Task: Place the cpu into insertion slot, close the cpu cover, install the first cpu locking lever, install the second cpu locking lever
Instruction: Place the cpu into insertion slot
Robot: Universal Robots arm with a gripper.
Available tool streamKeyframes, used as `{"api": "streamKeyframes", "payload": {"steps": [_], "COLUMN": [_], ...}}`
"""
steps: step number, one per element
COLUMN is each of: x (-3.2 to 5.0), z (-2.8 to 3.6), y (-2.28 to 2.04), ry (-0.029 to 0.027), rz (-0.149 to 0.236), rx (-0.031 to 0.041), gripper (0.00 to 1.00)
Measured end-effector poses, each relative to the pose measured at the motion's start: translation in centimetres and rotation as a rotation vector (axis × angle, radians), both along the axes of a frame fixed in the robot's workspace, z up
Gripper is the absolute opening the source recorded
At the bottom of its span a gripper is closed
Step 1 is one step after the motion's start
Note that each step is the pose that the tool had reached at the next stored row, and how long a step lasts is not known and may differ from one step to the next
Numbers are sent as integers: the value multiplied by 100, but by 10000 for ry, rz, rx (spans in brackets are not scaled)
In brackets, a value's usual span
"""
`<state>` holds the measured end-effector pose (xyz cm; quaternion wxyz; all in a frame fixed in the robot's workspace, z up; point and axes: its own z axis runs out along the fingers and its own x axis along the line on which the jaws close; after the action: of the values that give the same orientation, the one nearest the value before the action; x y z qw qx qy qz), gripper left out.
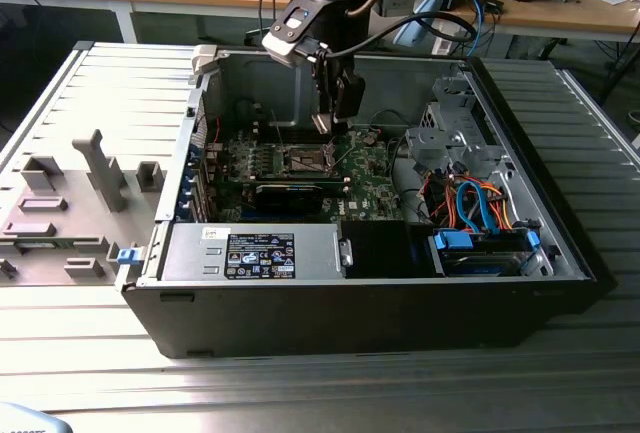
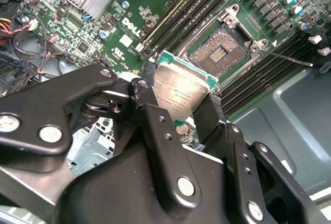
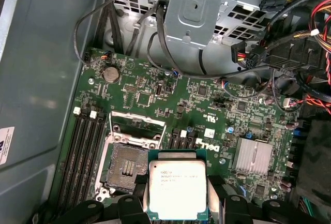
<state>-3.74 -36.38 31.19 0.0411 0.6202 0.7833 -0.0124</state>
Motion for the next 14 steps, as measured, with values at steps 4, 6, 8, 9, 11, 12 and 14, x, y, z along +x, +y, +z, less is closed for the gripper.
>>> {"api": "streamKeyframes", "payload": {"steps": [4, 6, 8, 9, 11, 12, 14], "x": [0, 0, 0, 0, 0, 0, 0], "z": [-1, -1, -2, -3, -3, -4, -4], "y": [0, 0, 0, 0, 0, 0, 0], "ry": [0, 0, 0, 0, 0, 1, 0], "rz": [-16, -23, -33, -38, -49, -53, -61], "rx": [0, 0, 0, 0, 0, 0, 0], "gripper": [54, 54, 54, 54, 54, 54, 54]}}
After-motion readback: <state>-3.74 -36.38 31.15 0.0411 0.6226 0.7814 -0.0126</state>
